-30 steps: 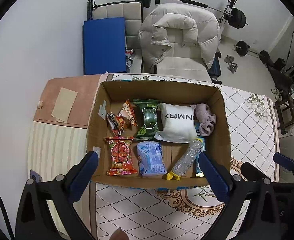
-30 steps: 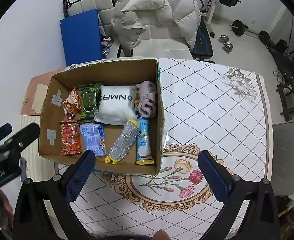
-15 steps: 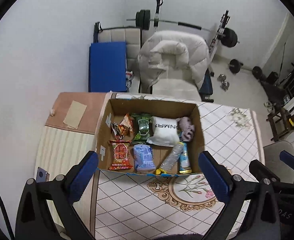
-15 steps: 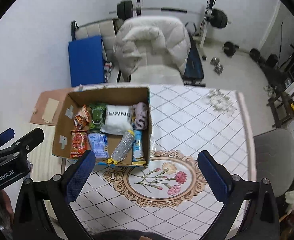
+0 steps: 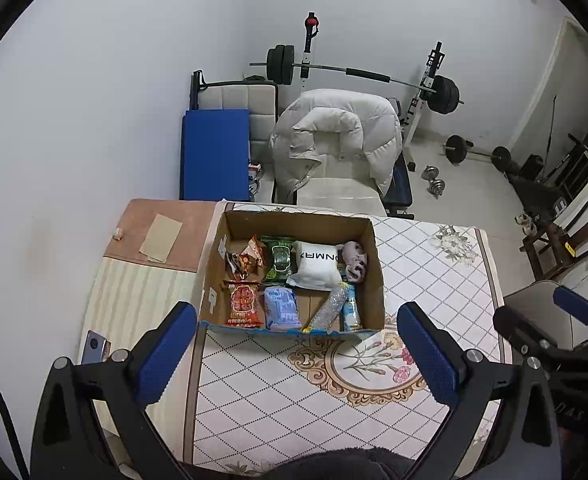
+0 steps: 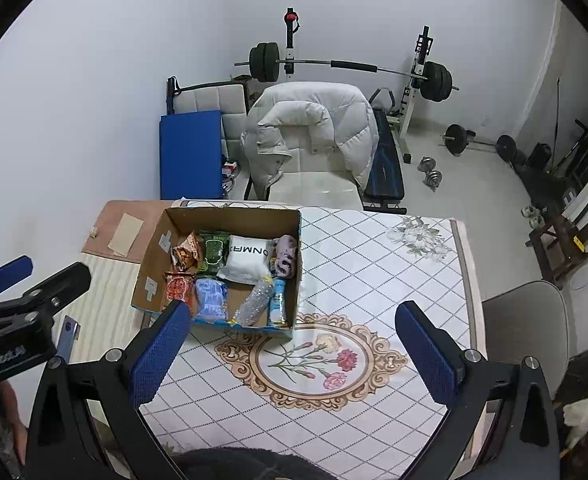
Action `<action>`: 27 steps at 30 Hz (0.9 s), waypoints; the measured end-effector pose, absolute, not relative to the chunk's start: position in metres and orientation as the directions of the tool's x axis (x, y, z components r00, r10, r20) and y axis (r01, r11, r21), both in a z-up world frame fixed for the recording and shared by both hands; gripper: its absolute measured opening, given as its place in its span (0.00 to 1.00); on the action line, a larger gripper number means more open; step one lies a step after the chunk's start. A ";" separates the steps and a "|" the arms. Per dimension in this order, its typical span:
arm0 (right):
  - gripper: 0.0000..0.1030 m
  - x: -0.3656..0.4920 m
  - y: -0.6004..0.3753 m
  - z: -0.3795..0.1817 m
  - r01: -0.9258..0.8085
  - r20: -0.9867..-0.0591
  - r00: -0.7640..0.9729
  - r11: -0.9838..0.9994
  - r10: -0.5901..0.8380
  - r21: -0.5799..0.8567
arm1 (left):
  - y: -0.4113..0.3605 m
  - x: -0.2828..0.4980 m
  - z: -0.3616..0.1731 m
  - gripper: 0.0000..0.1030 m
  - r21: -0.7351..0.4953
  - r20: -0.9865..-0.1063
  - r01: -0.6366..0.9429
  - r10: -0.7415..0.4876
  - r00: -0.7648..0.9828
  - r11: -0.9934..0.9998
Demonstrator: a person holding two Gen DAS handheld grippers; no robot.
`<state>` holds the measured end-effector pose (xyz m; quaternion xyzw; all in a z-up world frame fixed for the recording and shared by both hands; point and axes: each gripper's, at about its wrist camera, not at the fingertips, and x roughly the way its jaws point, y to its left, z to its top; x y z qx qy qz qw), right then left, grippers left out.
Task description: Organize soft objects
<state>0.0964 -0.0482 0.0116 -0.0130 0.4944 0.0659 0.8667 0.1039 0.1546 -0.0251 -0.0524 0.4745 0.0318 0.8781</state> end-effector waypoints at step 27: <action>1.00 0.092 -0.054 0.020 -0.100 -0.847 0.528 0.995 0.057 0.004 | 0.149 0.088 -0.022 1.00 -0.004 -0.813 -0.145 0.081 0.576 0.989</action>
